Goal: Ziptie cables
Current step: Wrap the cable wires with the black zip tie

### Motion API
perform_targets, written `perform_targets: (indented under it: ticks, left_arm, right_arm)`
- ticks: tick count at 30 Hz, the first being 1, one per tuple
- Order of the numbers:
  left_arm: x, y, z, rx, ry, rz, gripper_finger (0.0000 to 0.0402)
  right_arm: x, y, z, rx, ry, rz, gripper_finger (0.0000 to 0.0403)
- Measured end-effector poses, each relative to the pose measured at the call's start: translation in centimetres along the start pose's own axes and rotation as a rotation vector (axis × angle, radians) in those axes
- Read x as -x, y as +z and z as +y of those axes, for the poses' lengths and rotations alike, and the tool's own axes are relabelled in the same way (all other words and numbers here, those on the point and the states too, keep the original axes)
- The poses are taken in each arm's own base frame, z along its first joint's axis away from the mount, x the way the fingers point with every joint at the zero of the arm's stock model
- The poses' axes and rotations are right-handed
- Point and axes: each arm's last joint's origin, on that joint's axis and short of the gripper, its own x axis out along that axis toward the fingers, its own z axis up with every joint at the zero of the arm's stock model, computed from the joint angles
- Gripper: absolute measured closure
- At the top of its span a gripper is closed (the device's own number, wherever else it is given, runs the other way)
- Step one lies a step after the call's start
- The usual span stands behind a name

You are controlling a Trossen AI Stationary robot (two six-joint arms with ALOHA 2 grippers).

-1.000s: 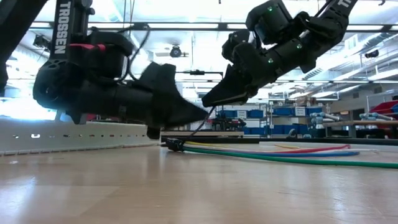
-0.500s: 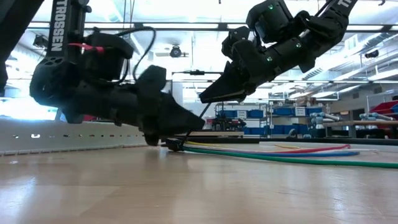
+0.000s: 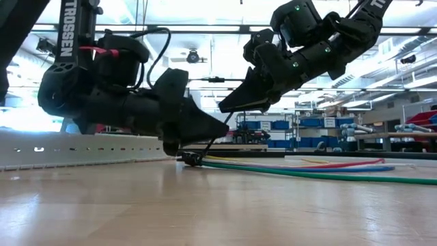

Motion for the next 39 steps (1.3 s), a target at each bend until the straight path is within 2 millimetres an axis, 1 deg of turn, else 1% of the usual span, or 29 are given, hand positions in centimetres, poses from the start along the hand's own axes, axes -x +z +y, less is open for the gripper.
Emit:
perform_targets:
  ticks: [3, 6, 9, 13, 16, 20, 25, 29, 31, 33, 36, 39]
  left_arm:
    - [-0.1, 0.1, 0.4, 0.003, 0.016, -0.003, 0.0322]
    - [-0.2, 0.5, 0.4, 0.011, 0.010, -0.031, 0.0338]
    - [-0.8, 0.7, 0.1, 0.015, -0.013, -0.034, 0.0353]
    - [-1.9, 0.8, -0.4, 0.009, -0.055, 0.013, 0.0368]
    - [-2.8, 0.9, -0.7, 0.000, -0.048, 0.049, 0.0391]
    - [-3.5, 1.2, -1.0, -0.018, -0.054, 0.042, 0.0397]
    - [-3.5, 1.2, -1.0, -0.023, -0.058, 0.042, 0.0399]
    - [-3.0, 1.0, -0.7, -0.020, -0.034, 0.035, 0.0400]
    - [-2.7, 1.2, -0.7, -0.013, -0.030, 0.004, 0.0400]
    - [-2.5, 1.4, -0.7, -0.005, -0.027, -0.037, 0.0400]
    - [-2.1, 1.5, -0.6, -0.001, -0.031, -0.059, 0.0400]
    - [-2.0, 1.6, -0.6, 0.002, -0.036, -0.068, 0.0401]
  right_arm:
    - [0.0, 0.0, 0.0, -0.013, 0.001, 0.000, 0.0326]
    - [0.0, 0.0, 0.0, -0.016, 0.004, 0.004, 0.0327]
    - [0.0, -0.3, 0.0, -0.042, 0.010, 0.031, 0.0328]
    - [0.0, -0.8, 0.0, -0.047, 0.026, 0.084, 0.0328]
    - [0.0, -0.8, 0.1, -0.048, 0.028, 0.087, 0.0328]
    - [0.1, -0.9, 0.1, -0.077, 0.048, 0.104, 0.0327]
    - [0.5, -1.5, 0.0, -0.108, 0.044, 0.202, 0.0326]
    - [1.4, -1.7, -0.1, -0.117, 0.030, 0.292, 0.0327]
    - [2.1, -1.6, 0.0, -0.124, 0.023, 0.321, 0.0327]
    - [2.7, -1.9, 0.0, -0.129, 0.009, 0.381, 0.0328]
    - [3.4, -1.6, 0.0, -0.141, -0.036, 0.402, 0.0328]
    - [3.1, -1.8, 0.5, -0.152, -0.025, 0.401, 0.0328]
